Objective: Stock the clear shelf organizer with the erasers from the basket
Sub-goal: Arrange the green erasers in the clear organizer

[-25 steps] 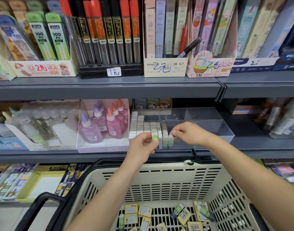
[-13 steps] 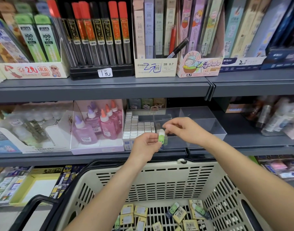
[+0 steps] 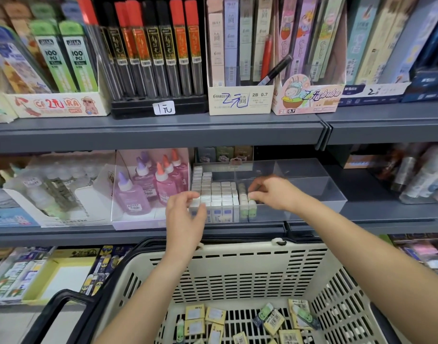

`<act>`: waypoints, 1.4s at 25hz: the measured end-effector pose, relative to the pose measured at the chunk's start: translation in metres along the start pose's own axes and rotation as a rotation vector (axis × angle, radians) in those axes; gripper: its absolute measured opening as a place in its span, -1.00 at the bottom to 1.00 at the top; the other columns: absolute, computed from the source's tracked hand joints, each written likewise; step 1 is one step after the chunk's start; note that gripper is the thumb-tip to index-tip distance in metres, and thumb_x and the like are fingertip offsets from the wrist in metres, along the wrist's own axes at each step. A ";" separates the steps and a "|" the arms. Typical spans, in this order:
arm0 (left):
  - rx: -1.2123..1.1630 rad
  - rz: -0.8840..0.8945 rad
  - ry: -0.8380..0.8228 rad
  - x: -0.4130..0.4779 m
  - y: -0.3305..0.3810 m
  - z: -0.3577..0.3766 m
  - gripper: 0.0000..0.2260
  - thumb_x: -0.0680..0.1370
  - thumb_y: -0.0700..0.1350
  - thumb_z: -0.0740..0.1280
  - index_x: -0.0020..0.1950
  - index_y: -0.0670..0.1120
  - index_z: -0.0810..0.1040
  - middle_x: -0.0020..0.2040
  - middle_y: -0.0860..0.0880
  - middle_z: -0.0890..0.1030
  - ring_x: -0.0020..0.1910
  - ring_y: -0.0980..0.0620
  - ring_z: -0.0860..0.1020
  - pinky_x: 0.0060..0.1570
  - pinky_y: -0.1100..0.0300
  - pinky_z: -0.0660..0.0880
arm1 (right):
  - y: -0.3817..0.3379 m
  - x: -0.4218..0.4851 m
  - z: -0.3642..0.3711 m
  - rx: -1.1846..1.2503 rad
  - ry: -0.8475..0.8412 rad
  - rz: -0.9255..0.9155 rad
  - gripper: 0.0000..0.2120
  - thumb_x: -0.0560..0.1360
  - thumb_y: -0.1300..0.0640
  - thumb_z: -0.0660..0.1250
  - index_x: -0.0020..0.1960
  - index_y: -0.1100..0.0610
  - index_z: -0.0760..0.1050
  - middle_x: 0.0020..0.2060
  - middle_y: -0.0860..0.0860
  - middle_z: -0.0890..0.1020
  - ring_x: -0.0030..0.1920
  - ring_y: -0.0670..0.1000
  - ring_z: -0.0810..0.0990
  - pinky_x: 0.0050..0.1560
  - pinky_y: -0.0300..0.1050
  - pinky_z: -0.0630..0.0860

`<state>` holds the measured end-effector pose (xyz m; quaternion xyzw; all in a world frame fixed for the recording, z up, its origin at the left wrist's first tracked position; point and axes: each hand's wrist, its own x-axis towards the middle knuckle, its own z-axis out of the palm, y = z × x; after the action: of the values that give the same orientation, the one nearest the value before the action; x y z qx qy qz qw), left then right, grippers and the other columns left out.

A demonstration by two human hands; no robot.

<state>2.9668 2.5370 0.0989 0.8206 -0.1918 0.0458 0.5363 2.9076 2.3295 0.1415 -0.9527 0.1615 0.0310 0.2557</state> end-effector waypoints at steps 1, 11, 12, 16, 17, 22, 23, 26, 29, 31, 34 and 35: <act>0.052 0.003 -0.007 0.001 -0.006 -0.002 -0.76 0.48 -0.16 0.37 0.10 0.02 0.43 0.05 0.04 0.40 0.04 0.14 0.40 0.13 0.26 0.32 | 0.001 0.001 0.002 -0.028 -0.048 0.005 -0.74 0.57 0.00 0.21 0.15 0.09 0.52 0.07 0.04 0.61 0.06 0.02 0.56 0.09 -0.15 0.45; 0.108 -0.082 -0.043 0.007 -0.017 0.003 -0.68 0.50 -0.12 0.37 0.22 -0.07 0.40 0.07 0.03 0.40 0.04 0.07 0.43 0.06 0.24 0.37 | 0.002 0.009 0.000 -0.051 -0.243 0.057 -0.64 0.61 -0.08 0.05 -0.04 0.15 0.49 -0.11 0.09 0.67 -0.12 0.03 0.65 -0.07 -0.16 0.46; 0.101 -0.084 -0.052 0.007 -0.016 0.003 -0.68 0.51 -0.12 0.36 0.23 -0.07 0.40 0.07 0.03 0.39 0.05 0.06 0.43 0.07 0.23 0.38 | 0.001 0.007 -0.001 -0.058 -0.252 0.049 -0.65 0.60 -0.09 0.06 -0.10 0.12 0.47 -0.12 0.09 0.67 -0.13 0.02 0.65 -0.10 -0.18 0.44; 0.110 -0.054 -0.059 0.004 -0.009 -0.007 -0.69 0.51 -0.13 0.35 0.22 -0.08 0.41 0.08 0.05 0.35 0.10 0.09 0.39 0.14 0.28 0.30 | -0.002 -0.005 -0.008 -0.086 -0.210 -0.010 -0.67 0.55 -0.14 0.18 0.01 0.10 0.55 -0.06 0.02 0.65 -0.03 -0.02 0.60 0.01 -0.15 0.48; 0.089 -0.020 -0.042 0.000 -0.007 -0.012 -0.71 0.50 -0.14 0.36 0.20 -0.05 0.42 0.08 0.07 0.36 0.10 0.11 0.39 0.14 0.29 0.29 | -0.001 -0.011 -0.011 -0.078 -0.168 -0.023 -0.66 0.53 -0.13 0.22 0.10 0.10 0.55 0.01 0.00 0.64 0.03 -0.03 0.59 0.10 -0.13 0.48; -0.024 0.093 -0.222 -0.060 -0.008 -0.048 -0.77 0.49 -0.11 0.35 0.01 0.21 0.44 -0.02 0.19 0.48 -0.08 0.30 0.46 -0.16 0.45 0.39 | 0.002 -0.073 -0.003 0.085 0.213 -0.171 -0.78 0.49 -0.04 0.29 0.13 -0.08 0.52 -0.05 -0.24 0.61 -0.04 -0.27 0.56 0.06 -0.31 0.48; 0.012 0.095 -0.313 -0.074 -0.013 -0.055 -0.78 0.49 -0.08 0.34 0.01 0.23 0.43 -0.02 0.20 0.48 -0.09 0.33 0.45 -0.16 0.46 0.38 | 0.000 -0.088 0.007 0.159 0.205 -0.185 -0.84 0.48 -0.05 0.28 0.05 -0.15 0.52 -0.12 -0.28 0.61 -0.08 -0.30 0.56 0.00 -0.35 0.49; 0.159 -0.001 -0.564 -0.101 -0.033 -0.059 -0.84 0.52 -0.09 0.32 0.00 0.15 0.43 -0.02 0.18 0.49 -0.03 0.31 0.46 -0.09 0.49 0.35 | -0.010 -0.122 0.060 0.123 -0.105 -0.209 -0.83 0.46 -0.13 0.25 0.00 -0.16 0.54 -0.17 -0.28 0.60 -0.16 -0.32 0.56 -0.11 -0.42 0.50; 0.304 -0.210 -0.760 -0.116 -0.063 -0.043 -0.87 0.53 -0.08 0.33 0.05 0.00 0.47 -0.03 0.11 0.49 -0.02 0.12 0.49 -0.10 0.36 0.37 | -0.011 -0.133 0.128 -0.023 -0.403 -0.256 -0.77 0.52 -0.05 0.27 0.08 0.02 0.57 -0.06 -0.14 0.61 -0.10 -0.19 0.56 -0.09 -0.30 0.48; 0.410 -0.287 -0.841 -0.124 -0.088 -0.033 -0.81 0.53 -0.06 0.33 0.11 -0.07 0.48 0.00 0.05 0.48 -0.01 0.07 0.48 -0.06 0.25 0.38 | -0.007 -0.134 0.169 -0.055 -0.530 -0.203 -0.73 0.53 -0.02 0.26 0.16 0.08 0.53 0.04 -0.03 0.61 -0.02 -0.05 0.57 -0.06 -0.17 0.48; 0.428 -0.455 -0.840 -0.133 -0.121 -0.029 -0.86 0.55 -0.15 0.30 0.09 -0.14 0.47 0.08 -0.11 0.51 0.04 -0.02 0.48 0.03 0.21 0.43 | -0.006 -0.130 0.218 -0.120 -0.576 -0.169 -0.66 0.54 0.03 0.26 0.28 0.09 0.43 0.14 0.04 0.57 0.07 0.04 0.55 -0.03 -0.10 0.49; 0.450 -0.485 -0.832 -0.134 -0.129 -0.029 -0.86 0.56 -0.18 0.29 0.09 -0.16 0.47 0.10 -0.14 0.52 0.06 -0.04 0.49 0.03 0.20 0.43 | -0.008 -0.127 0.231 -0.150 -0.550 -0.175 -0.65 0.53 0.05 0.25 0.30 0.09 0.40 0.16 0.06 0.54 0.10 0.07 0.54 0.00 -0.06 0.51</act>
<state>2.8936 2.6443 -0.0379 0.8851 -0.1784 -0.3689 0.2207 2.7954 2.4882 -0.0370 -0.9351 0.0007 0.2777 0.2203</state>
